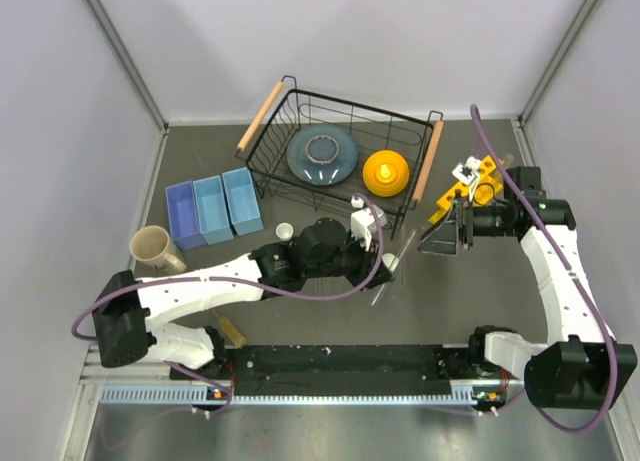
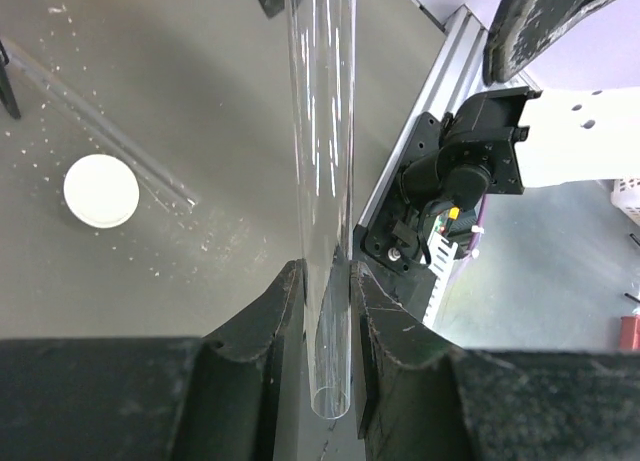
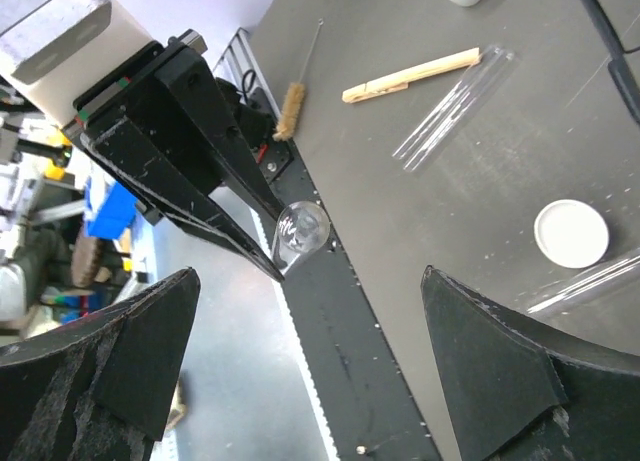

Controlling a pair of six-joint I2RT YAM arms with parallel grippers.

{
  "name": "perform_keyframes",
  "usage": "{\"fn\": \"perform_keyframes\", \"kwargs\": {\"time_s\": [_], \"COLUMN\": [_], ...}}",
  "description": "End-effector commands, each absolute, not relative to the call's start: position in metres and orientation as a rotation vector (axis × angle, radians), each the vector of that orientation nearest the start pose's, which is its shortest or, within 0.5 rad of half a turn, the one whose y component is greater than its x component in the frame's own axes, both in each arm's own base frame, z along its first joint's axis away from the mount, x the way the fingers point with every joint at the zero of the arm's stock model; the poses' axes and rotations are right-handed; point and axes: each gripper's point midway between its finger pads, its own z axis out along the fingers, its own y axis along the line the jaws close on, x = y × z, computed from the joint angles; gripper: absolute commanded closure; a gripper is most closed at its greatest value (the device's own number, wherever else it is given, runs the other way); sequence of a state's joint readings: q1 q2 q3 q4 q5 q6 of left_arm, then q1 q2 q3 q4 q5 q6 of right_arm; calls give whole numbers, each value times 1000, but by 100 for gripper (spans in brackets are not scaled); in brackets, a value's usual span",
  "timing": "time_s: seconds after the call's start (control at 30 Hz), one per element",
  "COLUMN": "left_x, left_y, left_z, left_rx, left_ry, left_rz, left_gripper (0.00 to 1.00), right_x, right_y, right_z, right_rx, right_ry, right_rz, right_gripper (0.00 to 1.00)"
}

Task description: Organize the chemistry lab equipment

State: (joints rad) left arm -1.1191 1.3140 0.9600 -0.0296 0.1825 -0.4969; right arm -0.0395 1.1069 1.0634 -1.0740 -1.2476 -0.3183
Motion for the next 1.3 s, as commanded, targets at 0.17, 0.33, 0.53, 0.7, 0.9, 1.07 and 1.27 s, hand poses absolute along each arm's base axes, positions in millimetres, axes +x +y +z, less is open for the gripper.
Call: {"fn": "perform_keyframes", "kwargs": {"time_s": [0.17,0.33,0.53,0.7,0.9,1.07,1.27], "left_x": [139,138,140,142,145,152,159], "left_y": [-420,-425,-427,-427,-424,-407,-356], "left_z": [249,250,249,245,247,254,255], "left_rx": [813,823,824,818,792,707,574], "left_ry": [1895,1893,1898,1908,1907,1895,1905], "left_rz": [-1234,-1229,-1220,-1204,-1189,-1147,-1037], "left_gripper": [88,88,88,88,81,44,23], "right_x": [178,179,179,180,184,189,206], "right_y": [164,172,178,180,178,171,139], "right_z": [279,279,279,280,282,279,276], "right_rx": [-553,-523,-509,-488,-510,-540,-460], "right_ry": [2088,2122,2154,2163,2151,2143,2140], "right_rz": [1490,1553,1587,1605,1538,1368,1099], "right_gripper": [10,25,44,69,87,88,88]}}
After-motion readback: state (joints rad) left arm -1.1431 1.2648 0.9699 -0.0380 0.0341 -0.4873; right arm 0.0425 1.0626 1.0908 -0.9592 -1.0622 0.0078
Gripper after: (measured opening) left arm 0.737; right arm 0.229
